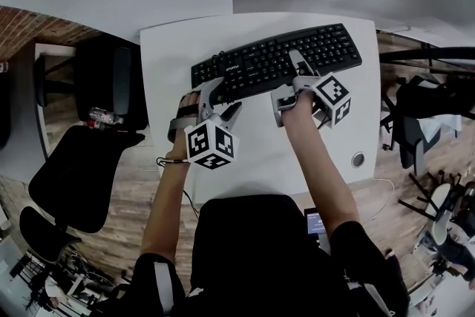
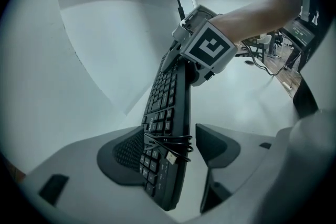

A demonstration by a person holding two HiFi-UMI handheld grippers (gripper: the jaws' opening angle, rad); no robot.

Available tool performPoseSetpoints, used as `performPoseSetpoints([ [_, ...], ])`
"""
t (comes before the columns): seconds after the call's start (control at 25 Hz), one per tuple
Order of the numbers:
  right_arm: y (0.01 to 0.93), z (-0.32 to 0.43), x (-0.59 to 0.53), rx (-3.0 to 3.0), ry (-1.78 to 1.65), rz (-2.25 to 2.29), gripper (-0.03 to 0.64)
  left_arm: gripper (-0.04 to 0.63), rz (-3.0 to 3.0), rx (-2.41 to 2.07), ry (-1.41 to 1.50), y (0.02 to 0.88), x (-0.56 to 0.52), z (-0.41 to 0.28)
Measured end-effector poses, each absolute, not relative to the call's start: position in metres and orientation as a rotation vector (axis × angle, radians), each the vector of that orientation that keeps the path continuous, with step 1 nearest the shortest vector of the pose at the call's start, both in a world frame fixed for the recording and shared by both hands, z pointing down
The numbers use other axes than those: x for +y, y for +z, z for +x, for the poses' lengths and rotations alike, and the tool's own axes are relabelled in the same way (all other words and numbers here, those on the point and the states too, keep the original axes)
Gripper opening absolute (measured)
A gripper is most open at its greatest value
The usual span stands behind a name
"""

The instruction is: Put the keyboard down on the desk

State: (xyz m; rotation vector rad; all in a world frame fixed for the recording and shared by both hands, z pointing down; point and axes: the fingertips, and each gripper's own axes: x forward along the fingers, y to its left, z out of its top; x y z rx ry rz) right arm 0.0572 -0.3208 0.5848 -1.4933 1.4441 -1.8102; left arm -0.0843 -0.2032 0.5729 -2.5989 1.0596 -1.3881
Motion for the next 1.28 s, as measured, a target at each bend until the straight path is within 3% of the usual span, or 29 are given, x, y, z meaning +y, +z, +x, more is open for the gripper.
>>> performPoseSetpoints([
  [0.28, 0.599, 0.056, -0.334, 1.379, -1.841, -1.487, 0.106, 0.307, -2.516, 1.038, -1.439, 0.593, -0.219, -0.089],
  [0.68, 0.609, 0.058, -0.336, 1.361, -1.862, -1.476, 0.106, 0.25, -2.516, 1.046, -1.455, 0.602, -0.228, -0.089],
  [1.28, 0.635, 0.06, -0.335, 1.321, -1.993, -1.458, 0.104, 0.245, -2.522, 1.003, -1.474, 0.603, -0.233, -0.087],
])
